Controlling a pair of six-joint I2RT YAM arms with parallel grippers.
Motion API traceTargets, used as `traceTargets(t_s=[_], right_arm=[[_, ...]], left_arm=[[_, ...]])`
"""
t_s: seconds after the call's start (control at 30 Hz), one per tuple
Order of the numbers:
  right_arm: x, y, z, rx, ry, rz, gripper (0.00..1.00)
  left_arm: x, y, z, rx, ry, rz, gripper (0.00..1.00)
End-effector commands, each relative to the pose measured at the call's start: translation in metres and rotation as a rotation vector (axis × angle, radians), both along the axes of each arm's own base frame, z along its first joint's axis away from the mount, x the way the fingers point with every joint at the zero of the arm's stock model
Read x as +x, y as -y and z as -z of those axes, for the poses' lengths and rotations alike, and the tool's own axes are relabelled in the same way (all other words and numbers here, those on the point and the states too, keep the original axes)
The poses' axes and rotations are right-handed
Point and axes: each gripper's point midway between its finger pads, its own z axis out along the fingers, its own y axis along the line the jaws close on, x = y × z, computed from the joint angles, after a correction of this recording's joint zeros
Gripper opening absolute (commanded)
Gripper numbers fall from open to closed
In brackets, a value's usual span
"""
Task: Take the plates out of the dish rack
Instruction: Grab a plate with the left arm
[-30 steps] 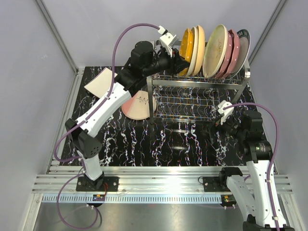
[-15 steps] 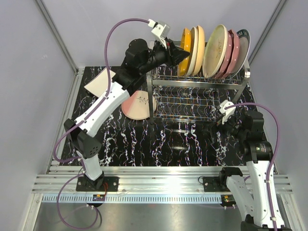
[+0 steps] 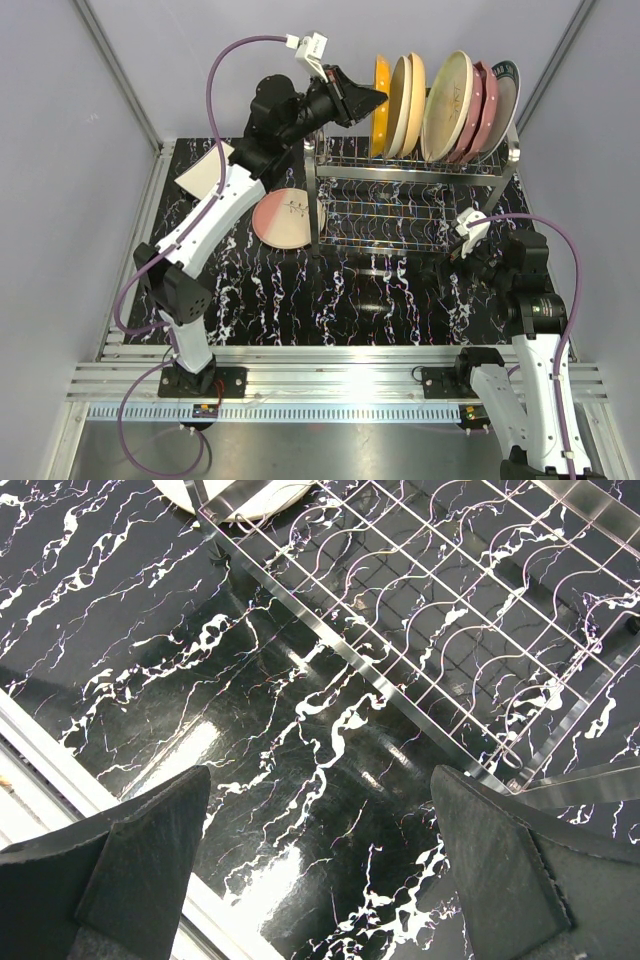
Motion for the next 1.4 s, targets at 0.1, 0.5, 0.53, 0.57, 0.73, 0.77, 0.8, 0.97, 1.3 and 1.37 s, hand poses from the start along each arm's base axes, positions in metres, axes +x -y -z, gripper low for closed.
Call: traceTargets(t_s=[0.1, 0.5, 0.53, 0.57, 0.73, 0.77, 0.8, 0.97, 1.3, 1.37], right_arm=[[0.003, 0.001, -0.007, -0.002, 0.035, -0.001, 1.00], [0.004, 0.002, -0.006, -0.004, 0.035, 0.003, 1.00], [0.004, 0.002, -0.006, -0.005, 0.035, 0.004, 1.00], [0.004, 0.002, -0.007, -0.005, 0.038, 0.004, 1.00], [0.003, 0.002, -0.007, -0.005, 0.041, 0.006, 1.00], [0.003, 0.002, -0.007, -0.005, 0.040, 0.006, 1.00], [0.003, 0.002, -0.007, -0.005, 0.041, 0.006, 1.00], [0.003, 0.002, -0.007, -0.004, 0.040, 0.004, 1.00], [0.003, 0.003, -0.007, -0.004, 0.040, 0.009, 1.00], [0.003, 0.003, -0.007, -0.003, 0.040, 0.008, 1.00]], left_arm=[[-0.026, -0.038, -0.117, -0.262, 0.244, -0.011, 0.00], [-0.036, -0.043, -0.134, -0.314, 0.236, 0.006, 0.00], [-0.036, -0.043, -0.135, -0.318, 0.234, 0.007, 0.00], [-0.038, -0.045, -0.139, -0.333, 0.230, 0.011, 0.00], [-0.044, -0.051, -0.152, -0.371, 0.235, 0.016, 0.00], [-0.047, -0.052, -0.155, -0.379, 0.237, 0.016, 0.00], [-0.048, -0.054, -0.158, -0.384, 0.240, 0.014, 0.00], [-0.055, -0.058, -0.166, -0.408, 0.241, 0.019, 0.00], [-0.065, -0.065, -0.180, -0.458, 0.239, 0.047, 0.00], [-0.067, -0.066, -0.182, -0.465, 0.228, 0.047, 0.00]])
